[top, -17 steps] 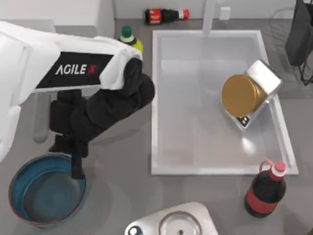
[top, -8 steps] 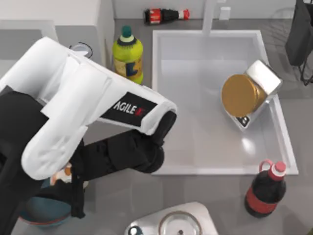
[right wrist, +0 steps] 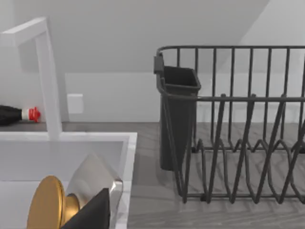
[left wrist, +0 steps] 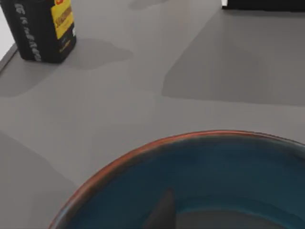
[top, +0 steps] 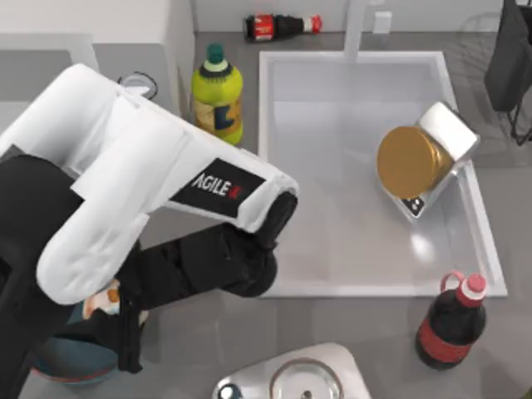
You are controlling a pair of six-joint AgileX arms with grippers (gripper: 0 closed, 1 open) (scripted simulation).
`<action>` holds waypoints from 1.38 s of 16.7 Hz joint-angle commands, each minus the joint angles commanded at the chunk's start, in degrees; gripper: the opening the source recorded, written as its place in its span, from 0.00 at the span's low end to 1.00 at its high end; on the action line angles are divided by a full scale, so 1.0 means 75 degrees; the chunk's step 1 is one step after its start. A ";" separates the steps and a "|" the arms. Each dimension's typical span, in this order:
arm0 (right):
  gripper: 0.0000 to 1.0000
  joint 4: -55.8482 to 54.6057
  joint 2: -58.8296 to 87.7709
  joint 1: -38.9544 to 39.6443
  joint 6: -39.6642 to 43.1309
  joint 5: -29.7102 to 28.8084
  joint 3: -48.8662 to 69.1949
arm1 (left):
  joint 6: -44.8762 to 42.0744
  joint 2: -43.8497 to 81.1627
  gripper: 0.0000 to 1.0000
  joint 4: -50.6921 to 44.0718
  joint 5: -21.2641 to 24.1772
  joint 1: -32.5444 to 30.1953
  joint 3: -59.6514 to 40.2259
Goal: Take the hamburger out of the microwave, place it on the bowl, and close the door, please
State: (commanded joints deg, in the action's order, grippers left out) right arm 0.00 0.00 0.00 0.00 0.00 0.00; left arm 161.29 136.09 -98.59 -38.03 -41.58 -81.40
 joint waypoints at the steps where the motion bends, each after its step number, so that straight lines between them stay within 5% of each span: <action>1: 1.00 0.0000 0.0000 0.0000 0.0000 0.0000 0.0000 | -0.0026 0.0000 0.00 0.0088 -0.0030 0.0035 0.0085; 15: 1.00 0.0000 0.0000 0.0000 0.0000 0.0000 0.0000 | -0.0290 -0.0037 0.00 0.1191 -0.0450 0.0485 0.1139; 23: 1.00 0.0000 0.0000 0.0000 0.0000 0.0000 0.0000 | -0.0290 -0.0037 0.60 0.1191 -0.0450 0.0485 0.1139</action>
State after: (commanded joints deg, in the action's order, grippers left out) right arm 0.00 0.00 0.00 0.00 0.00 0.00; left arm 159.11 135.81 -89.65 -41.41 -37.95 -72.86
